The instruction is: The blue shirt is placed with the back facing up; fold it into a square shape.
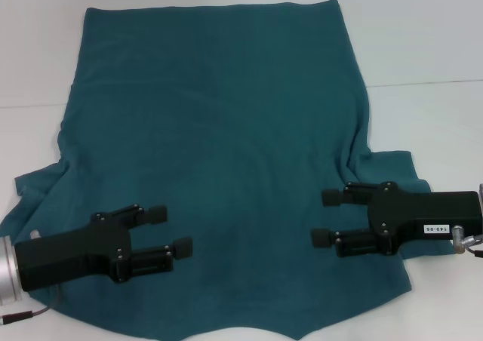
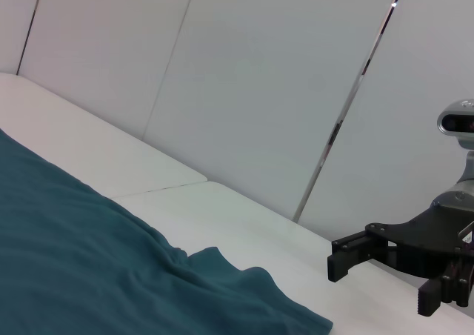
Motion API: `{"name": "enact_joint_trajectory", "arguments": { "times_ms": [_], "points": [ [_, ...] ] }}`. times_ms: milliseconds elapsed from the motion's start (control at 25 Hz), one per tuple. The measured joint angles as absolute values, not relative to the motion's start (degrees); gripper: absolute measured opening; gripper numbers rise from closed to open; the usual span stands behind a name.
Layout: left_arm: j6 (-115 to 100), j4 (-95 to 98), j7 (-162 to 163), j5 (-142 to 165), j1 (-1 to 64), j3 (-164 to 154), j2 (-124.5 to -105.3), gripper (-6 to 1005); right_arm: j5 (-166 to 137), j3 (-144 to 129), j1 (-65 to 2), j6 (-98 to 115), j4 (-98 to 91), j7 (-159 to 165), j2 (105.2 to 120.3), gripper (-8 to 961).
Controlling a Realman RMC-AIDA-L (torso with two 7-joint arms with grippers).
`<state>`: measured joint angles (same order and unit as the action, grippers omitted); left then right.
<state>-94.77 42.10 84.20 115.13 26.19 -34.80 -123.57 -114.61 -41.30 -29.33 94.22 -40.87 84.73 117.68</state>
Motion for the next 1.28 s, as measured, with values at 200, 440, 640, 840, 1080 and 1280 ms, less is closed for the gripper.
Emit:
{"name": "enact_joint_trajectory", "arguments": {
  "times_ms": [200,440,640,840,1080,1280],
  "points": [
    [-94.8,42.1,84.2,115.1,26.2,-34.8,-123.57,891,-114.6,-41.3,-29.4,94.5,-40.9,84.7,117.68,916],
    [-94.8,42.1,84.2,115.1,26.2,-34.9,-123.57,891,-114.6,-41.3,-29.4,94.6,-40.9,84.7,117.68,915],
    [-94.3,42.6,84.1,115.1,26.2,-34.8,-123.63,889,-114.6,-41.2,-29.3,94.8,-40.9,84.7,117.68,916],
    [-91.4,43.8,84.9,115.1,26.2,-32.9,-123.77,887,-114.6,-40.2,-29.1,95.6,-40.9,84.7,117.90,916],
    [-85.3,44.2,87.0,114.0,26.2,-28.7,-123.47,885,-114.5,-37.3,-28.1,98.2,-40.8,84.8,117.91,916],
    [-76.2,44.5,90.3,114.3,25.6,-27.3,-123.02,884,-114.5,-34.8,-27.3,100.3,-40.8,86.2,117.38,916]
  ]
}}
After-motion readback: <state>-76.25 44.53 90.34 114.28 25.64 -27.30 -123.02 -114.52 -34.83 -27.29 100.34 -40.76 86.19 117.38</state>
